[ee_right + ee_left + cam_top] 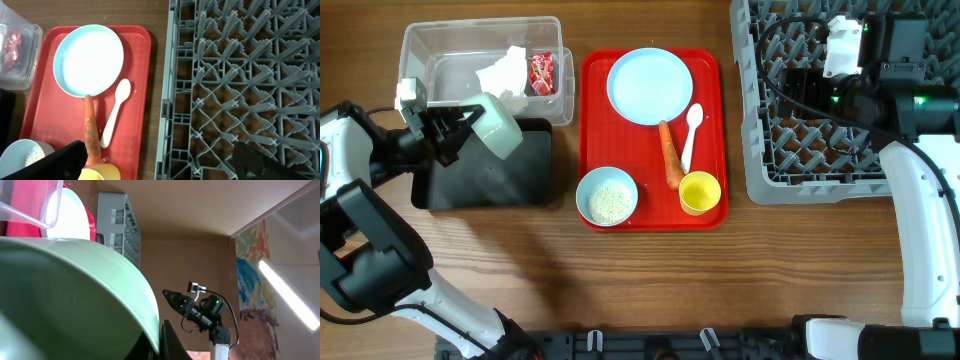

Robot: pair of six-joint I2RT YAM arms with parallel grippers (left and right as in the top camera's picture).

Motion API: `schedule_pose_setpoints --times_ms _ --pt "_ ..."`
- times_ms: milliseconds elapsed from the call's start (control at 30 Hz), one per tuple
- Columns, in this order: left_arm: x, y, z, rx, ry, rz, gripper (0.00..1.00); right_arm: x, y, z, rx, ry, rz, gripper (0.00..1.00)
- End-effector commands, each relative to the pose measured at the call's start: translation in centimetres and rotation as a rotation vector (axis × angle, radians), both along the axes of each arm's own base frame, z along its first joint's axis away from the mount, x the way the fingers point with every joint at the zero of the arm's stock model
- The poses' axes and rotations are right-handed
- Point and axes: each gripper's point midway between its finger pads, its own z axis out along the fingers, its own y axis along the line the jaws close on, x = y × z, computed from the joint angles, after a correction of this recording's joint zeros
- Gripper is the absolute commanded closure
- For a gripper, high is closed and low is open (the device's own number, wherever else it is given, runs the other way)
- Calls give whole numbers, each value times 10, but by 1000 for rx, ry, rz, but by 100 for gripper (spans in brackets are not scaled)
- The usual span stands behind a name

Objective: Sort waste into correct bins and load items into the dishwasher rack
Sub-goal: 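Tip the green bowl over the black tray to dump the scrap, then return the green bowl to the red tray with the left gripper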

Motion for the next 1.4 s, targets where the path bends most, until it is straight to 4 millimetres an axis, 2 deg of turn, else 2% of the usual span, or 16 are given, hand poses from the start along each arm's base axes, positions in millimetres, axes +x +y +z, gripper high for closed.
schedule_pose_setpoints --times_ms 0,167,300,367,467,600,633,700,733,800,867,967,1100,1367 --pt "2 2 5 -3 -46 19 96 5 3 4 17 -6 1 4" --pt "3 0 7 -12 -34 14 96 6 3 4 17 -11 1 4" --pt "5 -20 29 7 -69 -45 96 11 3 8 17 -36 1 4" --pt "7 -50 53 58 -174 -130 96 12 3 9 18 -42 1 4" --pt "9 -95 75 146 -340 -271 96 12 3 9 18 -42 1 4" --pt "4 -173 87 210 -585 -485 96 10 3 7 18 -30 1 4" --pt "2 -191 81 241 -609 -539 96 9 3 6 18 -25 1 4" --pt "5 -219 53 389 -542 -624 96 8 3 6 19 -22 0 4" --pt "16 -231 26 556 -426 -627 96 8 3 6 19 -22 -1 4" --pt "37 -235 -13 845 -252 -536 96 9 3 6 18 -23 0 4" --pt "52 -232 -39 1155 -176 -415 96 8 3 5 18 -19 0 4" --pt "55 -229 -50 1376 -143 -328 96 8 3 5 18 -18 0 4" --pt "47 -221 -63 1546 -91 -283 96 7 3 5 18 -14 0 4" --pt "31 -224 -112 1579 -27 -375 96 6 3 4 18 -9 0 4"
